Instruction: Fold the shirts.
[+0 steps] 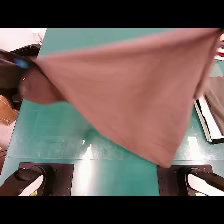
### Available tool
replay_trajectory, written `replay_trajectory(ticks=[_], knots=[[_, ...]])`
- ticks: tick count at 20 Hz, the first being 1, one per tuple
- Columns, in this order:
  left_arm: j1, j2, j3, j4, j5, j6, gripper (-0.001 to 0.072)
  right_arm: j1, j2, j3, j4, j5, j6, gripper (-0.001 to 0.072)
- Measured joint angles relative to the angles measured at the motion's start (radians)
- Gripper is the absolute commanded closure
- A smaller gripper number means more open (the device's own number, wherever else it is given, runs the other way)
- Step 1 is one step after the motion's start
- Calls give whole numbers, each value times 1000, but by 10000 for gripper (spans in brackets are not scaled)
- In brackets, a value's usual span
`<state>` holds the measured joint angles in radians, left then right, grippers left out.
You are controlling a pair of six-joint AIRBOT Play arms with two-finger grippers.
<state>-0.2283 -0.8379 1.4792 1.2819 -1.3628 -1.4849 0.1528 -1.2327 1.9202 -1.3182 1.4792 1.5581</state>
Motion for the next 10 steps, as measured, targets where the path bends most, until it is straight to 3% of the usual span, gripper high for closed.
replay_trajectory(ticks=[2,8,9,10], knots=[[0,-67,-134,-1,10,17,683,0,-98,-89,33,14,-5,701],[0,-280,-396,0,198,100,681,2,-302,-291,135,-26,-36,701],[0,-305,-412,1,219,108,568,2,-313,-308,144,-31,-42,701],[0,-321,-422,1,231,113,304,2,-319,-320,152,-35,-46,701]])
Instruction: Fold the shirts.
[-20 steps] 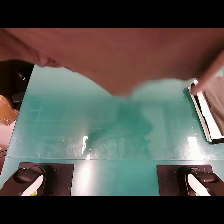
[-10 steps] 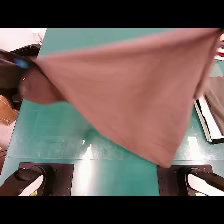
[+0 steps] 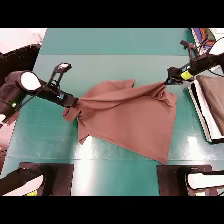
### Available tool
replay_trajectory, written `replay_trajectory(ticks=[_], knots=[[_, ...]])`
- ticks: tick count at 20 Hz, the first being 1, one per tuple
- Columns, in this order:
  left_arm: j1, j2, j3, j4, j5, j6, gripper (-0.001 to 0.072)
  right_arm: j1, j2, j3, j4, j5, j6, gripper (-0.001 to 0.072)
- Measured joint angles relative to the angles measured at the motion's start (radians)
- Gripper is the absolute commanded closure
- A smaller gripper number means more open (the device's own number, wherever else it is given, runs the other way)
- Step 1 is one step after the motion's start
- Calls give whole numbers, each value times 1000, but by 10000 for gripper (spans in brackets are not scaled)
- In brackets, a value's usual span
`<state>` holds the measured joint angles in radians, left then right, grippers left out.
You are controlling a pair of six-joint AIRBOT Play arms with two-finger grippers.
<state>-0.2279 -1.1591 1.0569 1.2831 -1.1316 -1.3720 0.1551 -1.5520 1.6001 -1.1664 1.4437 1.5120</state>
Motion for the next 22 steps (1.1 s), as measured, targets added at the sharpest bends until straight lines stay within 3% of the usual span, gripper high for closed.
replay_trajectory(ticks=[1,11,16,22], knots=[[0,-12,-8,1,10,3,155,0,-3,-10,3,-2,-5,701],[0,-76,114,37,128,-17,157,0,64,-34,19,-28,-21,701],[0,-290,220,-24,217,-48,157,28,72,-34,18,-29,-22,701],[0,-536,387,-80,186,-49,157,96,74,-35,14,-32,-22,701]])
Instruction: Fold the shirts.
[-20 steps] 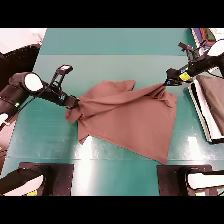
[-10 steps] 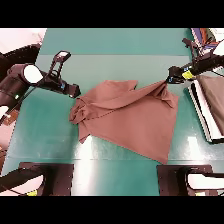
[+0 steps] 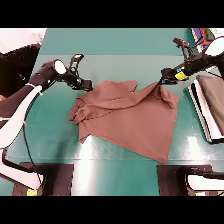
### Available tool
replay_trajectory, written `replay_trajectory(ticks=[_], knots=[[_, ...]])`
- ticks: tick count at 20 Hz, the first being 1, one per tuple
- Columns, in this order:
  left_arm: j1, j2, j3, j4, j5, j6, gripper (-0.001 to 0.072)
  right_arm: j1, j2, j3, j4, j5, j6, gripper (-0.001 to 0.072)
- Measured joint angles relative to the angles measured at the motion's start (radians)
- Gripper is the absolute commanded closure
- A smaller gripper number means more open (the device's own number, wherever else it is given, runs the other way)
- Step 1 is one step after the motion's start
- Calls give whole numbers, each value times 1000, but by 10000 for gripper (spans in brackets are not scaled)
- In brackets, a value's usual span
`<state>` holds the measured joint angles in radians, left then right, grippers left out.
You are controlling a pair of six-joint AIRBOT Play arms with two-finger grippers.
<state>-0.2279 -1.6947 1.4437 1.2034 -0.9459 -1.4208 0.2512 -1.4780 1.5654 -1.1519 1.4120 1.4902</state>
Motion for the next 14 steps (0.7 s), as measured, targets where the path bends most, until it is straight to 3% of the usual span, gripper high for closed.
replay_trajectory(ticks=[8,10,11,13,14], knots=[[0,-80,39,-19,-14,0,169,37,0,0,0,-15,0,701],[2,-85,40,-16,-26,0,515,39,0,0,0,-17,0,701],[2,-87,40,-16,-36,-1,581,39,0,0,0,-17,0,701],[0,-89,40,-34,-69,1,584,39,0,0,0,-18,0,700],[0,-89,40,-43,-82,7,681,39,0,0,0,-21,0,700]])
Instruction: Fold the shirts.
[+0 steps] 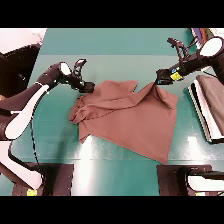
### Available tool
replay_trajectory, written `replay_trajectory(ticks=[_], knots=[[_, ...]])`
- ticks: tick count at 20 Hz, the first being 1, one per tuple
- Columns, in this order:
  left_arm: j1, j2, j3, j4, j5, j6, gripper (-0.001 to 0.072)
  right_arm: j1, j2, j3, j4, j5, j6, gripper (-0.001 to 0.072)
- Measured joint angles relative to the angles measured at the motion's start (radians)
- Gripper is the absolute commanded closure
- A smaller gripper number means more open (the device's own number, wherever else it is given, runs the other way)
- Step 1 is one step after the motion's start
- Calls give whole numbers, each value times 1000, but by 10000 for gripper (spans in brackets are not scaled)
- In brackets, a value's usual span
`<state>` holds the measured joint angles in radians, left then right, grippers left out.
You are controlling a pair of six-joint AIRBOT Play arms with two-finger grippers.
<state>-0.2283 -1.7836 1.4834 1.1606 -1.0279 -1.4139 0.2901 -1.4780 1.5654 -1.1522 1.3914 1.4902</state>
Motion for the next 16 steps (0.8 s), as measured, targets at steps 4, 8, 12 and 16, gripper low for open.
replay_trajectory(ticks=[4,8,12,16], knots=[[0,4,14,-16,-43,22,684,-2,2,0,0,-9,0,701],[0,106,98,8,-54,25,685,-34,57,8,-1,-19,0,701],[18,325,236,70,-47,21,684,-95,174,105,0,2,0,701],[29,596,354,108,-43,17,685,-137,315,274,0,31,-8,701]])
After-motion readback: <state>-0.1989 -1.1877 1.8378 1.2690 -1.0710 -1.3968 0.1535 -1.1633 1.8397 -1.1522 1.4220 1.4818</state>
